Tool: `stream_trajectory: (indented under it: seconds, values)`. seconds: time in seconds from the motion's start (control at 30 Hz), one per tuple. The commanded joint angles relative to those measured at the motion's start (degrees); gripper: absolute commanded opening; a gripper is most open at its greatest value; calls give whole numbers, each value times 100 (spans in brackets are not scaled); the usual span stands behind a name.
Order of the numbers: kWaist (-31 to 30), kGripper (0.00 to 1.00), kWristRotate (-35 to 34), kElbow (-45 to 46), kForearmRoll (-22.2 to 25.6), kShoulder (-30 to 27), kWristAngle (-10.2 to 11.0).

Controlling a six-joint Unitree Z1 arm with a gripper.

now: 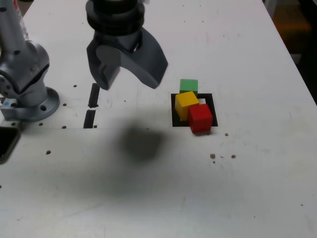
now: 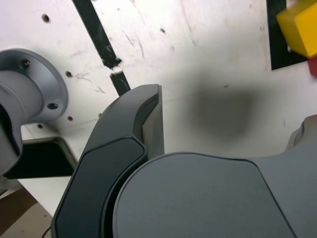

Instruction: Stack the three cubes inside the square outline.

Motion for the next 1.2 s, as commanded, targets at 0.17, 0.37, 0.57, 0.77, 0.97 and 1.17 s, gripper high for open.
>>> stream_trajectory:
  seconds: [0.17,0.37,0.57,0.77,0.97,1.17]
  values:
    - [-543,100,144,-1059,236,533,-152]
    - [-978,100,293,-1864,239,1191,-175]
    - [-1301,100,480,-2762,248,1875,-143]
    - [-1446,100,644,-3256,207,2336,-114]
    - [-1453,100,741,-3394,108,2579,-99]
    - [-1421,100,832,-3527,-26,2856,-71]
